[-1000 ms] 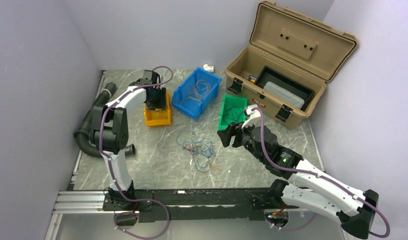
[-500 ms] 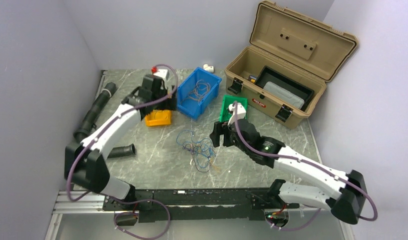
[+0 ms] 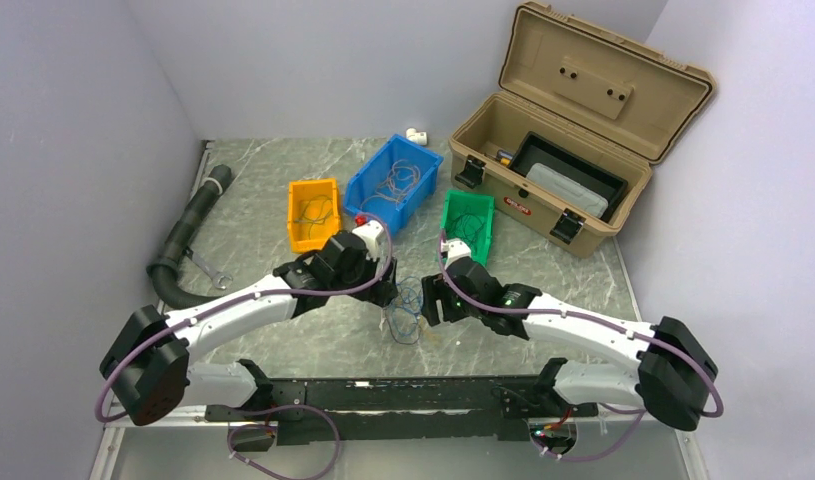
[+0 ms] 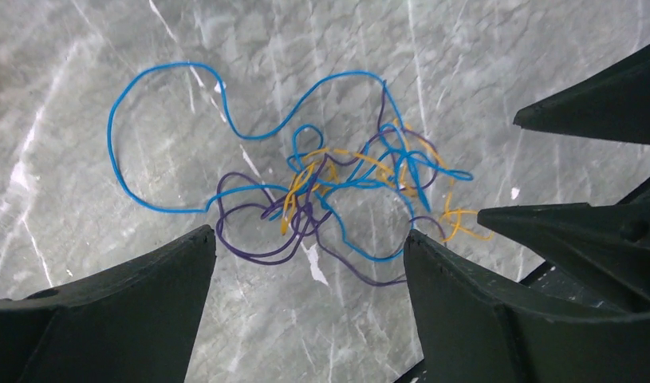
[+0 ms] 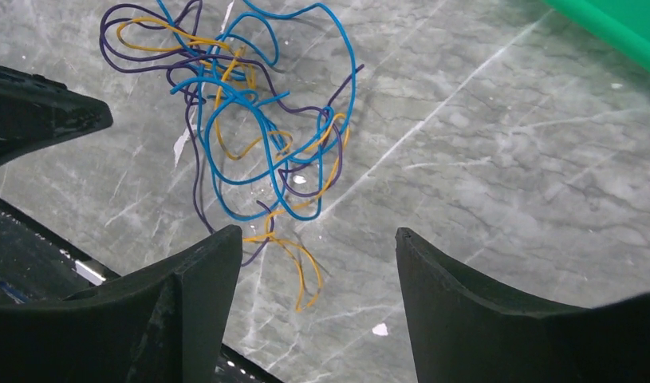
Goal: Untangle the cables
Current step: Untie the cable.
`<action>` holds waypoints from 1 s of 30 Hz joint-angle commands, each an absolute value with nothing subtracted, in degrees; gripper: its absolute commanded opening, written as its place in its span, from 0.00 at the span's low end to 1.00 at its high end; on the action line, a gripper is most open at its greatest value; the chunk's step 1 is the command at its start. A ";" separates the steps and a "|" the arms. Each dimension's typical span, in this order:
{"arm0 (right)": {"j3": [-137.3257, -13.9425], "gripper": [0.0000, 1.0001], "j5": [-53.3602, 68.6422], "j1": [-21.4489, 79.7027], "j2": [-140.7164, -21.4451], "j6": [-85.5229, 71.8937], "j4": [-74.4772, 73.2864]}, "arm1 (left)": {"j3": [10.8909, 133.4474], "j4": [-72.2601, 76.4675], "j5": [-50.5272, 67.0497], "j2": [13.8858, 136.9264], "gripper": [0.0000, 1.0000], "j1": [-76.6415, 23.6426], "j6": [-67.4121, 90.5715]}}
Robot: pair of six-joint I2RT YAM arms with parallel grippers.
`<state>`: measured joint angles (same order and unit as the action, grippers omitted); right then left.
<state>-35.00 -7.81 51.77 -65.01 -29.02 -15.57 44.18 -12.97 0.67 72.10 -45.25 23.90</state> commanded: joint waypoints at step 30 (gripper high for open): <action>-59.63 0.00 -16.07 51.52 -49.52 -20.25 -24.12 | 37.08 3.47 19.42 75.66 0.00 -42.50 21.70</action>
<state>-51.51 -12.16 51.72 -52.71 -21.69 -18.11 35.97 0.99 16.88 74.65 -42.57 22.59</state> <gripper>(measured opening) 0.011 0.012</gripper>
